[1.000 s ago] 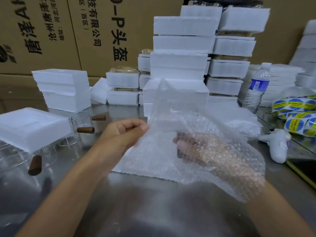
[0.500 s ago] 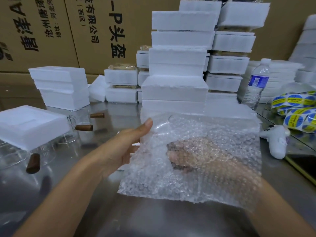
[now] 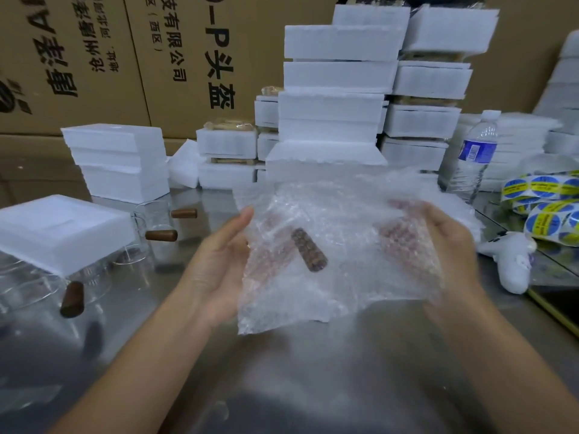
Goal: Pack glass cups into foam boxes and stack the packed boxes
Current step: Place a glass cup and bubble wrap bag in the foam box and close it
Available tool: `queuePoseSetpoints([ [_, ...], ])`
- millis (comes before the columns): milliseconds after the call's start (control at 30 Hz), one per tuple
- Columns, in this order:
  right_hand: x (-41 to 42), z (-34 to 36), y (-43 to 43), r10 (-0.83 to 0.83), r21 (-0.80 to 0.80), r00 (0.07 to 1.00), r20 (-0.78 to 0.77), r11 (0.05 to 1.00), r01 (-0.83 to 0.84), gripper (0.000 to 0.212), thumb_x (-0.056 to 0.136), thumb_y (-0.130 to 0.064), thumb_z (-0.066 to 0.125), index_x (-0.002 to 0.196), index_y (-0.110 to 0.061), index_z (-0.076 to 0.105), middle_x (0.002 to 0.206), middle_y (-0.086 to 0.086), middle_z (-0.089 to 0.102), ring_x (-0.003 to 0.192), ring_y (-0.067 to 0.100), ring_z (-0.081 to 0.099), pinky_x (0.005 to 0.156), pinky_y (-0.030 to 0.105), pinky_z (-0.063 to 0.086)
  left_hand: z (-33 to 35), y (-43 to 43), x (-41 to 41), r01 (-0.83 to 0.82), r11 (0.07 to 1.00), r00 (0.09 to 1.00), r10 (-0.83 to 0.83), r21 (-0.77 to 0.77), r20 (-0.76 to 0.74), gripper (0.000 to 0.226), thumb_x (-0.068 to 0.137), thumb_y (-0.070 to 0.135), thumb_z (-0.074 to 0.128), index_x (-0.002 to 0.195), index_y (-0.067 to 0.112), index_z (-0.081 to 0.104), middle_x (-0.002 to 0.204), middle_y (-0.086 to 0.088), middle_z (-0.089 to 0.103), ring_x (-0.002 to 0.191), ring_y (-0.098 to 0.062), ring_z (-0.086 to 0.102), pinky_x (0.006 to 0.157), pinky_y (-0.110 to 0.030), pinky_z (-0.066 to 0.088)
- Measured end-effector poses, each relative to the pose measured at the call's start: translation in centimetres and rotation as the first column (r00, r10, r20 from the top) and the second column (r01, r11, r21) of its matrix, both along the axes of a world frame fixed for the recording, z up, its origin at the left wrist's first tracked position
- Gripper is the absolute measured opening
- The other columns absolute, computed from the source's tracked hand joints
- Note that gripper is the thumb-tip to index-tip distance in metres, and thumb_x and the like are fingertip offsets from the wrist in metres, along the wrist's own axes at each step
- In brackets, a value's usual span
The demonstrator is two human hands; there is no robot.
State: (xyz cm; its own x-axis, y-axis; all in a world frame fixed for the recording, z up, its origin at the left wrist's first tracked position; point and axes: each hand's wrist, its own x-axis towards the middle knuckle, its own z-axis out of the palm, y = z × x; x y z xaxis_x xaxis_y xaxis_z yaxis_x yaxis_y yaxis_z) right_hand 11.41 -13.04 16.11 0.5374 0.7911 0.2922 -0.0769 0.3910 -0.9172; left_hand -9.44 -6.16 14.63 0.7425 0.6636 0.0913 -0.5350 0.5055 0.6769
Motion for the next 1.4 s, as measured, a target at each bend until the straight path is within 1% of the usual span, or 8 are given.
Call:
queuePoseSetpoints([
  [133, 0.3, 0.0, 0.2, -0.285, 0.143, 0.941, -0.183, 0.939, 0.312, 0.017, 0.097, -0.023, 0.049, 0.085, -0.024, 0.060, 0.063, -0.010, 0.066, 0.060, 0.000, 0.063, 0.054, 0.013, 0.045, -0.3, 0.4, -0.2, -0.062, 0.994, 0.987, 0.075, -0.093, 0.140, 0.073, 0.047, 0.017, 0.093, 0.115, 0.007, 0.067, 0.114, -0.014, 0.068, 0.100, -0.030, 0.068, 0.082, -0.046, 0.056],
  [333, -1.5, -0.7, 1.3, 0.126, -0.064, 0.977, -0.170, 0.988, -0.138, 0.046, 0.077, -0.063, 0.049, 0.091, -0.019, 0.054, 0.071, -0.002, 0.064, 0.054, 0.011, 0.066, 0.068, 0.029, 0.051, -0.4, 0.7, 0.0, -0.201, 0.969, 0.946, 0.231, -0.147, 0.227, 0.100, 0.040, 0.020, 0.095, 0.131, 0.012, 0.056, 0.132, -0.010, 0.058, 0.122, -0.027, 0.055, 0.106, -0.044, 0.041],
  [500, -3.4, -2.4, 0.6, 0.412, -0.075, 0.880, 0.235, 0.911, -0.406, 0.029, 0.066, -0.027, 0.075, 0.091, -0.017, 0.065, 0.083, 0.000, 0.074, 0.074, 0.014, 0.070, 0.070, 0.020, 0.053, -0.7, 0.7, 0.0, -0.217, 0.970, 0.947, 0.236, -0.106, 0.217, 0.106, 0.041, 0.022, 0.095, 0.136, 0.012, 0.051, 0.136, -0.013, 0.055, 0.125, -0.031, 0.053, 0.105, -0.045, 0.040],
  [733, -2.2, -1.8, 0.6, 0.219, -0.015, 0.962, 0.164, 0.976, -0.219, 0.006, 0.079, -0.022, 0.063, 0.078, -0.017, 0.064, 0.065, -0.007, 0.069, 0.064, 0.004, 0.065, 0.063, 0.016, 0.052, -0.8, 0.5, 0.8, -0.279, 0.960, 0.940, 0.276, -0.017, 0.200, 0.070, 0.039, 0.016, 0.095, 0.105, 0.013, 0.072, 0.115, -0.010, 0.068, 0.102, -0.026, 0.067, 0.094, -0.039, 0.050],
  [1067, -0.9, -1.2, 0.6, 0.139, 0.035, 0.990, 0.008, 0.990, -0.139, 0.022, 0.085, -0.015, 0.063, 0.066, -0.024, 0.072, 0.071, -0.001, 0.069, 0.069, 0.011, 0.065, 0.072, 0.023, 0.053, -1.7, -0.9, 1.9, -0.182, 0.923, 0.953, 0.250, 0.338, -0.170, 0.086, 0.037, 0.026, 0.096, 0.116, 0.022, 0.062, 0.111, -0.005, 0.071, 0.102, -0.022, 0.068, 0.084, -0.036, 0.057],
  [1167, -1.0, -1.2, 0.6, 0.120, 0.031, 0.992, -0.042, 0.992, -0.119, 0.021, 0.086, -0.011, 0.062, 0.070, -0.018, 0.073, 0.076, 0.006, 0.069, 0.072, 0.016, 0.065, 0.070, 0.024, 0.056, -1.6, -1.0, 1.7, -0.146, 0.835, 0.893, 0.342, 0.531, -0.292, 0.074, 0.048, 0.034, 0.089, 0.115, 0.037, 0.061, 0.116, 0.001, 0.069, 0.110, -0.019, 0.065, 0.097, -0.044, 0.049],
  [1300, -1.0, -1.2, 0.6, 0.087, 0.010, 0.993, -0.073, 0.996, -0.087, 0.007, 0.087, -0.008, 0.063, 0.085, -0.010, 0.069, 0.085, 0.015, 0.069, 0.079, 0.024, 0.066, 0.078, 0.034, 0.058, -1.4, -1.9, 1.7, -0.097, 0.555, 0.743, 0.592, 0.826, -0.311, 0.061, 0.061, 0.053, 0.076, 0.114, 0.056, 0.047, 0.114, 0.022, 0.063, 0.105, 0.002, 0.061, 0.080, -0.012, 0.048],
  [1400, -1.1, -1.2, 0.6, 0.044, -0.004, 0.999, -0.012, 0.999, -0.044, 0.005, 0.086, -0.010, 0.065, 0.085, -0.012, 0.070, 0.083, 0.011, 0.073, 0.078, 0.022, 0.069, 0.083, 0.037, 0.056, -1.4, -2.3, 1.8, -0.047, 0.438, 0.691, 0.663, 0.898, -0.288, 0.058, 0.067, 0.061, 0.068, 0.116, 0.060, 0.038, 0.115, 0.025, 0.059, 0.105, 0.002, 0.060, 0.085, -0.022, 0.046],
])
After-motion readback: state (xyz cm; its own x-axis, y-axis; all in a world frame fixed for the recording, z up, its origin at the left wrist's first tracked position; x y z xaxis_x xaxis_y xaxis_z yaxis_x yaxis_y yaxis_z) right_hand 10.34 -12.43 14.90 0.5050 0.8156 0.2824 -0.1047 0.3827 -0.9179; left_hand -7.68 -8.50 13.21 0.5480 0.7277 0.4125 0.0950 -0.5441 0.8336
